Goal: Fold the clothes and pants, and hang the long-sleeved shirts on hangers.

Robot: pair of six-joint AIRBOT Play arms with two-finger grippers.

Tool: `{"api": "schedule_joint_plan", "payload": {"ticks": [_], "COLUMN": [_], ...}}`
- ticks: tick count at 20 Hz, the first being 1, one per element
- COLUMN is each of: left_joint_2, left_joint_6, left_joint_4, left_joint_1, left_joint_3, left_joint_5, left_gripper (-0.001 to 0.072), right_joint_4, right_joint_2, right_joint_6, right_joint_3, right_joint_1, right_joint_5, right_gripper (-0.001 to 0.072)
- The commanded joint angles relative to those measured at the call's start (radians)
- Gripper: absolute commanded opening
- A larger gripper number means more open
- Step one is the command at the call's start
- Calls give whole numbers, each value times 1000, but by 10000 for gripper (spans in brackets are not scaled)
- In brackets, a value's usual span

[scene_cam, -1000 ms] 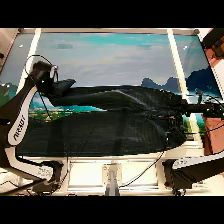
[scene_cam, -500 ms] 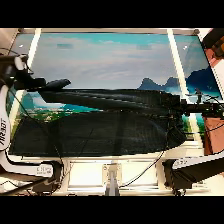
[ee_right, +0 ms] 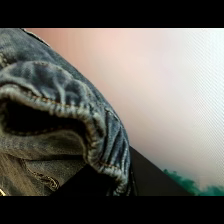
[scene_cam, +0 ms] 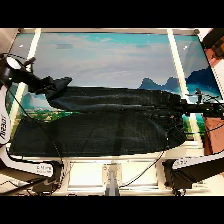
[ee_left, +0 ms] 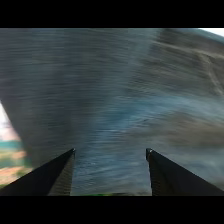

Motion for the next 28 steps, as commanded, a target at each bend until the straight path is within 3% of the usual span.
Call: {"api": "schedule_joint_plan", "payload": {"ticks": [1,4,6,7,10,11,13,15,16,17,18,24,28], "left_joint_2": [-20,-14,-14,-14,-40,-58,-103,-153,-176,-198,-215,-253,-273], "left_joint_6": [152,195,137,110,111,111,111,113,122,133,133,235,347], "left_joint_4": [-185,-178,-172,-171,-167,-167,-168,-168,-167,-167,-168,-169,-270], "left_joint_1": [-55,-36,27,60,141,164,201,221,225,227,230,232,232], "left_joint_3": [2,35,56,56,56,56,56,56,56,56,56,56,57], "left_joint_5": [-31,14,88,112,140,150,165,182,200,226,261,499,535], "left_gripper": [466,271,85,30,39,47,184,204,382,618,696,695,666], "right_joint_4": [0,0,0,0,-1,-1,-10,-43,-60,-66,-66,-63,-58], "right_joint_2": [0,0,0,0,0,0,0,0,0,0,0,0,0], "right_joint_6": [0,0,0,0,0,0,-2,-4,-3,-3,-3,0,1], "right_joint_3": [0,0,0,0,0,0,0,0,0,0,0,0,0], "right_joint_1": [0,0,0,0,0,0,0,0,0,0,0,0,0], "right_joint_5": [-26,-26,-39,-51,-69,-61,-21,29,46,57,61,58,58], "right_gripper": [38,38,38,38,38,38,38,38,38,38,38,38,38]}}
